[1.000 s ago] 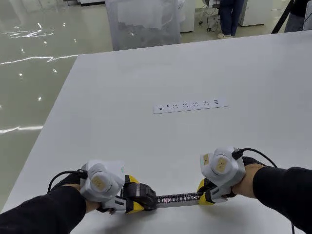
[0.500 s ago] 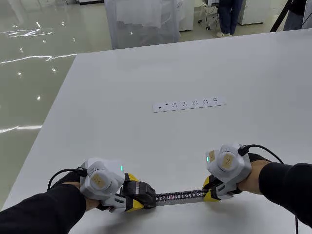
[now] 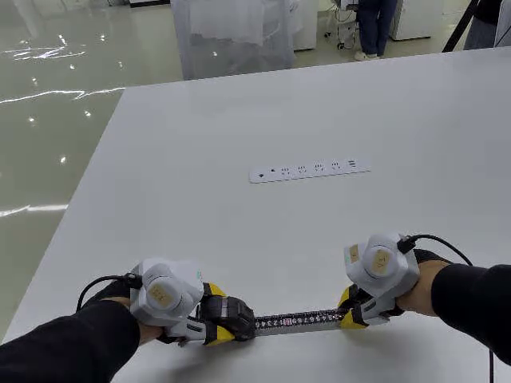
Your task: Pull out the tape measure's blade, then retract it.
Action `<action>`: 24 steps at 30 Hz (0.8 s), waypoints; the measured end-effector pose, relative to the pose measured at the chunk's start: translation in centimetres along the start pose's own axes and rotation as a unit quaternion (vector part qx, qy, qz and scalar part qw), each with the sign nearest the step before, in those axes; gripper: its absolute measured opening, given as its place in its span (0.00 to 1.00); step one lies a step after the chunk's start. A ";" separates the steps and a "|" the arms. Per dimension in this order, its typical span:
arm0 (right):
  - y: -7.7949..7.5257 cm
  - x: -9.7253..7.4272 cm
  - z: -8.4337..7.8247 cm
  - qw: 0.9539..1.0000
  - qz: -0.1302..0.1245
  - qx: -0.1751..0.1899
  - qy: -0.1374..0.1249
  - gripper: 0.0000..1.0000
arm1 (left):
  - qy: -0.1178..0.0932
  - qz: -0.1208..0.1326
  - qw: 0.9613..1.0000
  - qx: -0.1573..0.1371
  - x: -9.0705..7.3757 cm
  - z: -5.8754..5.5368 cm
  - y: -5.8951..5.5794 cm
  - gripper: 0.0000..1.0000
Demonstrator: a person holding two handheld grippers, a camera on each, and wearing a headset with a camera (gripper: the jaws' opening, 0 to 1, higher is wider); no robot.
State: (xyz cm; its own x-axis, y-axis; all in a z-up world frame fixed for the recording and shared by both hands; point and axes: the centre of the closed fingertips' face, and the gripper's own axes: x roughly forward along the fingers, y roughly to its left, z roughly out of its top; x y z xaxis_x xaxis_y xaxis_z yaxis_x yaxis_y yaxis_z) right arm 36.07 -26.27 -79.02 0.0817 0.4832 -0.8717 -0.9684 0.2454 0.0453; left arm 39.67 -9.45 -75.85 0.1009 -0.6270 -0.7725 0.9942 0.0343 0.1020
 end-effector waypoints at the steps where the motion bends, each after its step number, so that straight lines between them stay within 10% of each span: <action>1: 0.0 0.0 -0.1 1.000 0.000 0.000 0.000 0.05 | 0.000 0.000 1.000 0.000 0.0 0.0 0.0 0.30; 24: -0.2 -0.8 -1.6 1.000 0.000 -0.009 0.024 0.05 | 0.001 0.001 1.000 -0.001 0.0 -0.1 0.0 0.30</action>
State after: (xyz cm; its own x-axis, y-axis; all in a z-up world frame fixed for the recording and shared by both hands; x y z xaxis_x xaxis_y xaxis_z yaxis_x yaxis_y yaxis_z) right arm 35.82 -28.05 -79.14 0.0716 0.4421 -0.8941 -0.9722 0.2312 0.0364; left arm 39.63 -9.41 -75.90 0.1032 -0.6253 -0.7735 0.9940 0.0368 0.1029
